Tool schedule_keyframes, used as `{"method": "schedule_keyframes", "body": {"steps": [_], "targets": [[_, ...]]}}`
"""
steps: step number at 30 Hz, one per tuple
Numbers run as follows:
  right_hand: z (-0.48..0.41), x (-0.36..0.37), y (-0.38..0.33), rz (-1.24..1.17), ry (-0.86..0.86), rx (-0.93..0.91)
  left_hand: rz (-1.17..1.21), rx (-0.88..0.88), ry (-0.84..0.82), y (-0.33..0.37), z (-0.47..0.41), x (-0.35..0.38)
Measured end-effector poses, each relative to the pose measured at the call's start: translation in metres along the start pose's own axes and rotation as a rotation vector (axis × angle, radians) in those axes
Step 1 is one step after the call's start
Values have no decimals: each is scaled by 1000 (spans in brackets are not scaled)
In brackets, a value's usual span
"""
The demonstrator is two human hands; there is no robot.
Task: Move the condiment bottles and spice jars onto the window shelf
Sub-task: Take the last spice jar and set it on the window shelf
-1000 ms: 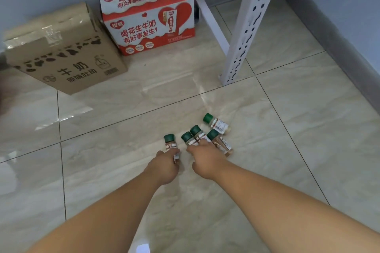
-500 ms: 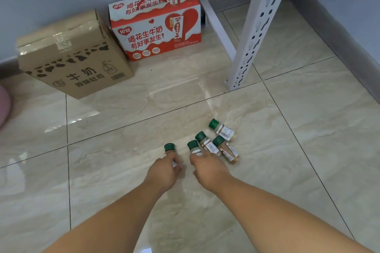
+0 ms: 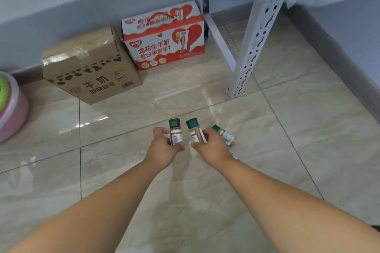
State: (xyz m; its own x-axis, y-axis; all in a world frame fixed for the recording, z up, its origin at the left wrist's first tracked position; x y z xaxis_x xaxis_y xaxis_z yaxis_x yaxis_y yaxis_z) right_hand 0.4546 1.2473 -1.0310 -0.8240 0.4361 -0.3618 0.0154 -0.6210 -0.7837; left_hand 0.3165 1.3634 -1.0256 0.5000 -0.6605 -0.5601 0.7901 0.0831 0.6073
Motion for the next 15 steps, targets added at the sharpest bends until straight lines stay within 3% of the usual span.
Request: {"method": "schedule_keyframes", "body": {"steps": [6,15], "targets": [[26,-51,-70,-147,45,-131,93,173,14,75,33,-44],[111,-123,-174,-69,35,-376,58,402,-10,170,127,-109]]}}
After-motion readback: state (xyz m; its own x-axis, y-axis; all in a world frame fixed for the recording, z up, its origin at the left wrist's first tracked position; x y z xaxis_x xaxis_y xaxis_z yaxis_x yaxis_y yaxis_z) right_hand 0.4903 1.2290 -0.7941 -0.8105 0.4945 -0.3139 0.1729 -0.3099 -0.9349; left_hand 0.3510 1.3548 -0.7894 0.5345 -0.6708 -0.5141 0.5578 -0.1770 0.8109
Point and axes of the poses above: each hand's wrist, its own z-axis away from the middle knuckle, its own x-axis out of the palm, y = z × x, the point moved 5 cm from there along -z, towards the middle knuckle, and after that the axes turned 2 degrees about -x, right-handed, at the moved point
